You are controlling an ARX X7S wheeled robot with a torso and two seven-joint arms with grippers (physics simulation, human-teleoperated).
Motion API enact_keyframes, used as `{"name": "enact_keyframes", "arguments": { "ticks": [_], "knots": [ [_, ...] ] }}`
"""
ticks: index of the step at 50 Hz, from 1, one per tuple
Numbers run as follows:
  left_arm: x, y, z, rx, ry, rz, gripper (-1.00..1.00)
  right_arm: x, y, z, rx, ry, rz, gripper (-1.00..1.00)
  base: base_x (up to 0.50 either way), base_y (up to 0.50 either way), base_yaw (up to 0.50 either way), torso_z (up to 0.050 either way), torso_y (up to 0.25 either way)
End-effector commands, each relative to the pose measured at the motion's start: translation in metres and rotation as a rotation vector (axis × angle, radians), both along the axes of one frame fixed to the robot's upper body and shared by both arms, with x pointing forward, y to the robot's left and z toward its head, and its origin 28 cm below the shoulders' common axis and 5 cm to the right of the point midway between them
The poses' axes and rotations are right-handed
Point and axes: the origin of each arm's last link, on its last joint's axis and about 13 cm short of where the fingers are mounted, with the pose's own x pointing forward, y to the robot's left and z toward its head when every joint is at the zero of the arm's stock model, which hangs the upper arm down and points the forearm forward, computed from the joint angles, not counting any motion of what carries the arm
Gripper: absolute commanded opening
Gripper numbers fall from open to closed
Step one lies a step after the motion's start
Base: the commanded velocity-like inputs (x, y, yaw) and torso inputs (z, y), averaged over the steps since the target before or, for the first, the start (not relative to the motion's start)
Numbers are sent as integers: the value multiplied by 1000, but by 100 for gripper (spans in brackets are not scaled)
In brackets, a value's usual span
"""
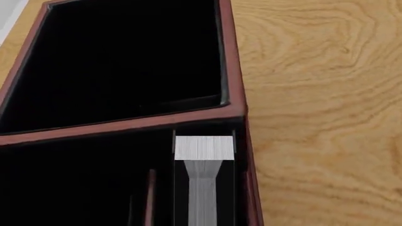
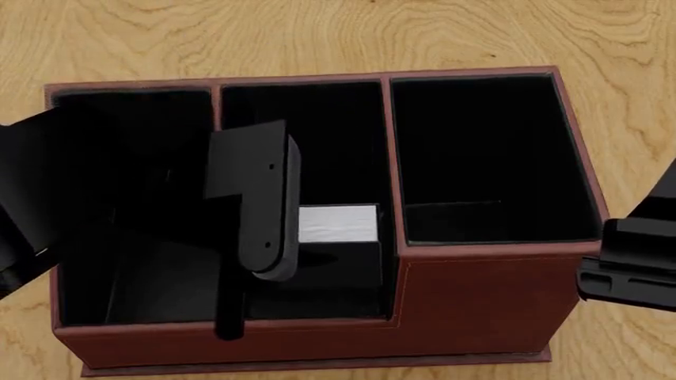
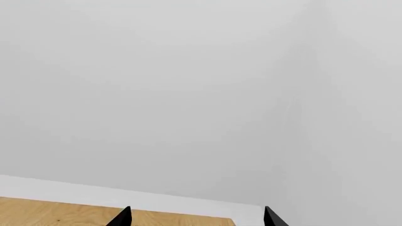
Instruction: Pick up the book and place it in the back compartment of the caddy.
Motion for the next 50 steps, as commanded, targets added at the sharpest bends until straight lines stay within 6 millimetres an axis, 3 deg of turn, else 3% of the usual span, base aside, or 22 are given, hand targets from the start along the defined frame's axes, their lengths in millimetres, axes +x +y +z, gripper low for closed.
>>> {"name": "enact_keyframes", "arguments": {
  "ticks": [1,50],
  "knots": [
    [5,-3,-1,-30,4,7,-100,1,0,1,-4,3,0,100,0,0,0,0,0],
    [21,-7,-27,1,29,28,-100,2,-1,-2,-4,13,-5,100,0,0,0,0,1]
  ]
}}
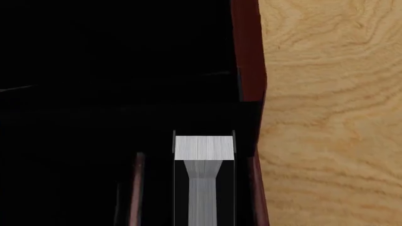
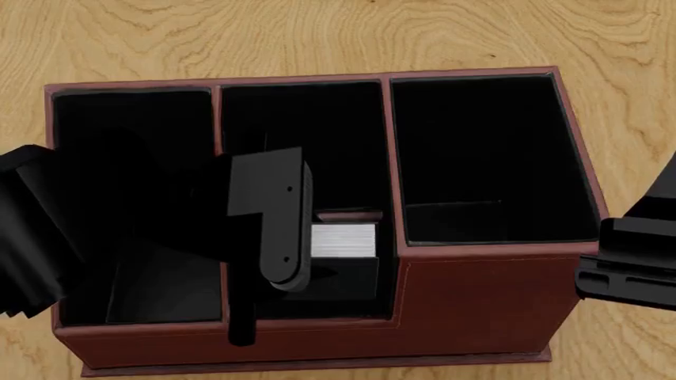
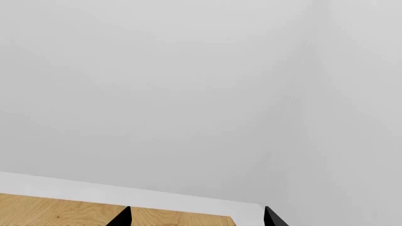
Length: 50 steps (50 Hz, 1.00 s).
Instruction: Pick up the book and place it in the back compartment of the caddy.
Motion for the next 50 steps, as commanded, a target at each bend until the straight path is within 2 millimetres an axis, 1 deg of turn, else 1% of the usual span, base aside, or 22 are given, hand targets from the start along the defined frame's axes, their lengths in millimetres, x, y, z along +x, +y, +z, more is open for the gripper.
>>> {"name": "enact_keyframes", "arguments": {
  "ticks": [1,9,19,35,42,50],
  "knots": [
    [2,-3,2,-41,1,10,-100,0,0,-1,-1,4,-2,100,0,0,0,0,10],
    [8,-5,2,-62,-6,21,-100,0,0,-2,-1,8,-4,100,0,0,0,0,0],
    [14,-6,-4,-50,-12,23,-100,-1,-1,-3,1,11,-9,100,0,0,0,1,2],
    [23,-8,-8,-45,-12,37,-100,-1,-3,-4,3,12,-17,100,1,0,-2,0,0],
    [28,-8,-15,-40,-6,43,-100,-1,-4,-4,2,15,-19,100,2,-2,-4,0,-5],
    [29,-9,-19,-38,1,40,-100,0,-3,-5,1,16,-18,100,3,-3,-6,0,-11]
  ]
}}
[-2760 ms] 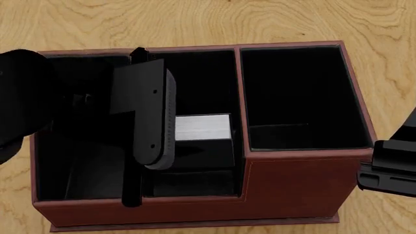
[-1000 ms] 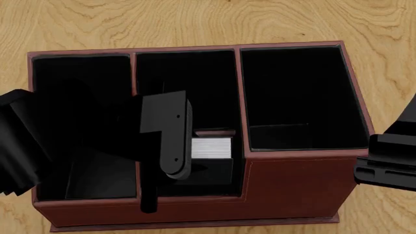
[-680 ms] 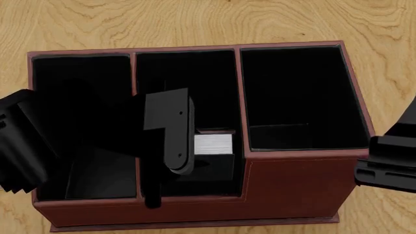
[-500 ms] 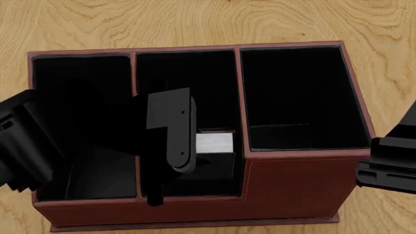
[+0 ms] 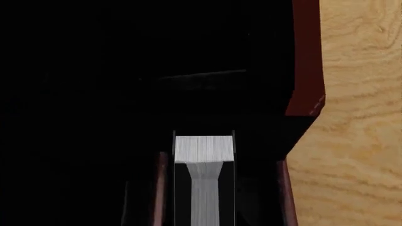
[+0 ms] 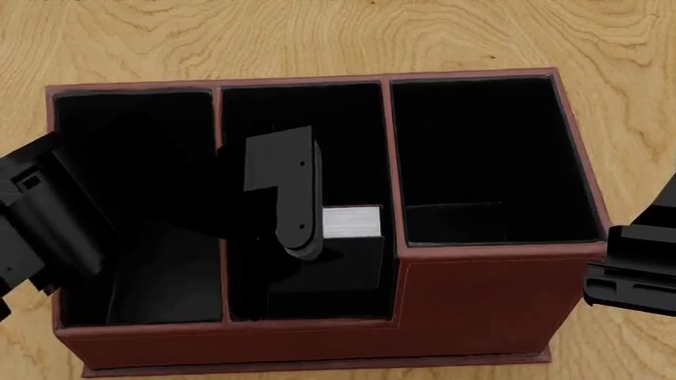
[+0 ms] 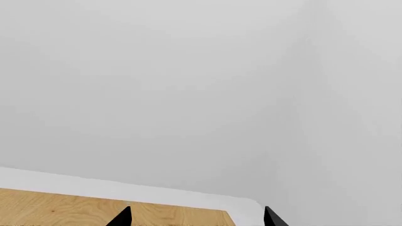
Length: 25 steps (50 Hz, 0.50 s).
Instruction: Pick up the book and place it in the back compartment of the caddy.
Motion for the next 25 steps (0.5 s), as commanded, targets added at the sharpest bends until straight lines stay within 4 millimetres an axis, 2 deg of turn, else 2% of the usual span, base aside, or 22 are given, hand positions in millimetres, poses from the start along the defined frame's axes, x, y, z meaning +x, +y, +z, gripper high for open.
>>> {"name": "enact_keyframes", "arguments": {
  "ticks": [1,10,11,25],
  "knots": [
    [3,-4,-12,-24,-35,10,-100,0,0,0,-1,0,0,100,0,-3,-6,0,-11],
    [1,-4,-6,-34,-31,-10,-100,0,0,0,-2,0,0,100,3,-2,-5,0,-8],
    [1,-3,-5,-34,-33,0,100,0,0,0,-1,0,1,100,10,-3,-4,0,-11],
    [1,-2,-2,-45,-38,13,100,1,0,0,-1,0,3,100,0,0,0,0,0]
  ]
}}
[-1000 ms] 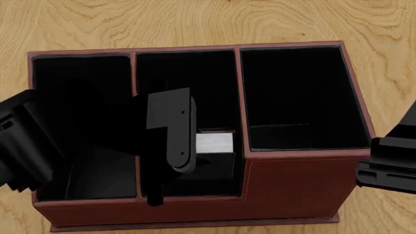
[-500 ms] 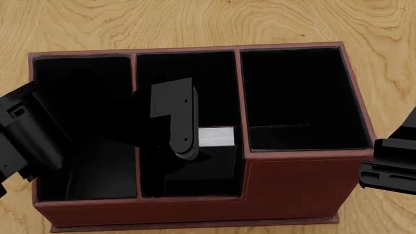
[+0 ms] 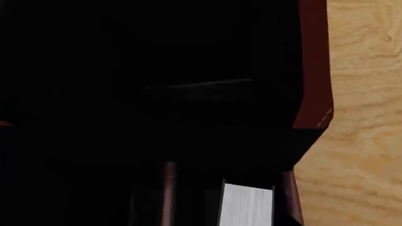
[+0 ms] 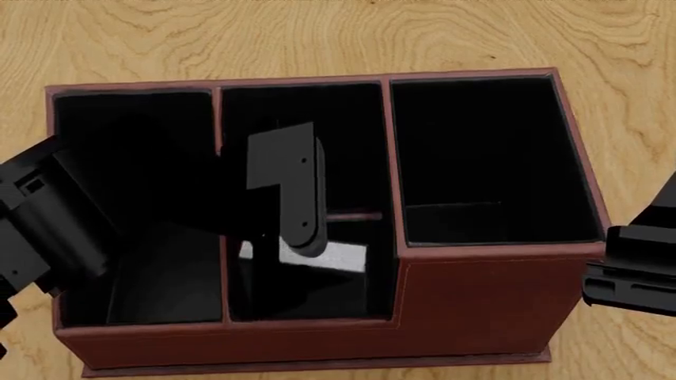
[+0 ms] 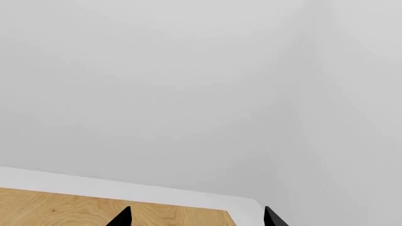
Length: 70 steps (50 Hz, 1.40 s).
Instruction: Pick up the book and place it in the back compartment of the caddy.
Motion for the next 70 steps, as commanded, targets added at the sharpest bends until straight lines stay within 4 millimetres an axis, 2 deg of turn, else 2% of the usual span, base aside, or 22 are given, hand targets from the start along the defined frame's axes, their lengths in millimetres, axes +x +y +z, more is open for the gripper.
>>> {"name": "enact_keyframes", "arguments": {
  "ticks": [1,16,29,41,51,70],
  "knots": [
    [1,0,-1,-12,-19,16,100,0,0,0,-1,0,1,100,0,0,0,0,0],
    [-1,0,4,-20,-25,15,100,-2,-1,1,1,-2,-1,100,0,0,0,0,0],
    [-7,6,34,-58,-68,21,100,-4,0,2,3,-10,1,100,0,0,0,0,0],
    [-15,10,53,-88,-101,19,100,-4,0,3,4,-18,7,100,0,0,0,0,0],
    [-20,16,65,-130,-126,39,100,-5,1,3,4,-20,11,100,0,0,0,0,0],
    [-33,33,75,-196,-158,71,100,-2,5,4,6,-23,26,100,0,0,0,0,0]
  ]
}}
